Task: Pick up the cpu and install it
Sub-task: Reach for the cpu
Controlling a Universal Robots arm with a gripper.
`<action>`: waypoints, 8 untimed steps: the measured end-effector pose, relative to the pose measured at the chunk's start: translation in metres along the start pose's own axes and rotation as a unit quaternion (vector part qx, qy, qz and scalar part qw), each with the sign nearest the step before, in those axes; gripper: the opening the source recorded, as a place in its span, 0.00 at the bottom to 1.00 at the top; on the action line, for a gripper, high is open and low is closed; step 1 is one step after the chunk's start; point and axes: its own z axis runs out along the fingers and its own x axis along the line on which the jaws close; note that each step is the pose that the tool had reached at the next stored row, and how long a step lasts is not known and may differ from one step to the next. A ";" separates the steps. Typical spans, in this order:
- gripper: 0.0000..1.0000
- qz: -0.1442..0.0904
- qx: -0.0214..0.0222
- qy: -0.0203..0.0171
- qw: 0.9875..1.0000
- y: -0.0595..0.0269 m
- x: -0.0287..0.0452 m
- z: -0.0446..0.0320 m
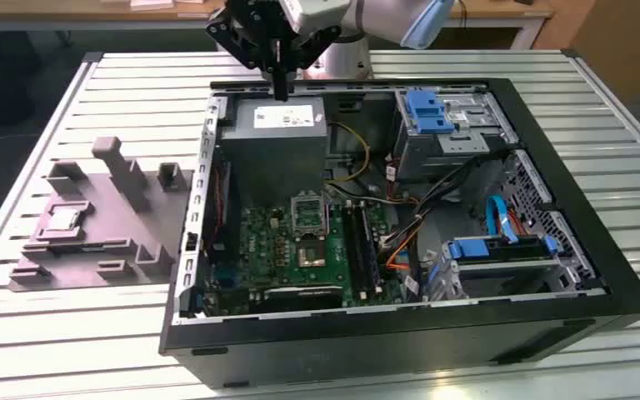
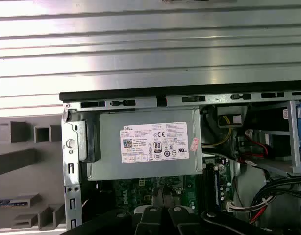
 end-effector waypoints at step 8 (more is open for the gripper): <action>0.11 0.000 0.000 0.000 1.000 0.0000 0.0000 0.0000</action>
